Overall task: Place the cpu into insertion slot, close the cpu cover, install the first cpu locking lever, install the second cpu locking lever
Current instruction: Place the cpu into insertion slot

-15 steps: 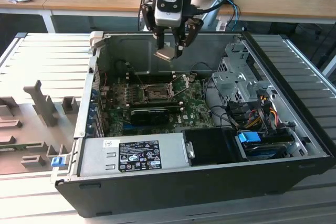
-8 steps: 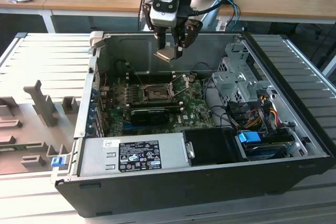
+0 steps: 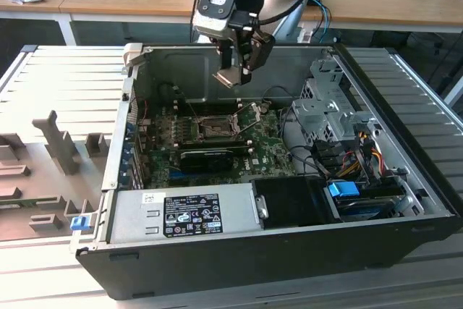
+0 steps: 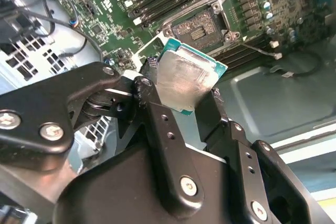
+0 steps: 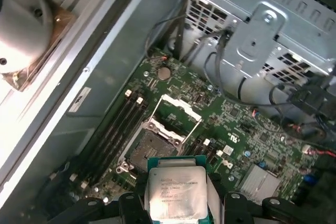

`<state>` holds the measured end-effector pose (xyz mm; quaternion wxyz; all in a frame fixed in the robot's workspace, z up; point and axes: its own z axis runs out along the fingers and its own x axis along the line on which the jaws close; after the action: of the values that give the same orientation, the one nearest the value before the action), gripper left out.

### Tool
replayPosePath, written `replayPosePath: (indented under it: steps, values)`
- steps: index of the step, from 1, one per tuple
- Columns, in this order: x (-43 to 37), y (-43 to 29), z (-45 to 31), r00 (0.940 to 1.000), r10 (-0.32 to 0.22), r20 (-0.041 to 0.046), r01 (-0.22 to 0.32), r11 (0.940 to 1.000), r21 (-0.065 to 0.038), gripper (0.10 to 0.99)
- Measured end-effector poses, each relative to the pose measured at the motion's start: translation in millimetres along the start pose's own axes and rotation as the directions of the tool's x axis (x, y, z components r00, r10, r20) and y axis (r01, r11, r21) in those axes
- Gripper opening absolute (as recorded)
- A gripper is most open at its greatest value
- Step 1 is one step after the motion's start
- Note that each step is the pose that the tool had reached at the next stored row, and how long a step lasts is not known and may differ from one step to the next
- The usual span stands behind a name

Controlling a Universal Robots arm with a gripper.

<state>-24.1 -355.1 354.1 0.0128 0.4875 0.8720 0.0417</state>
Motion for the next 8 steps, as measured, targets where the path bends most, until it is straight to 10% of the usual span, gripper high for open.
replayPosePath:
  steps: [8]
  values:
    - [-0.1, -0.5, 5.3, 0.9922, 0.124, 0.0104, -0.124, 0.9923, -0.003, 0.529]
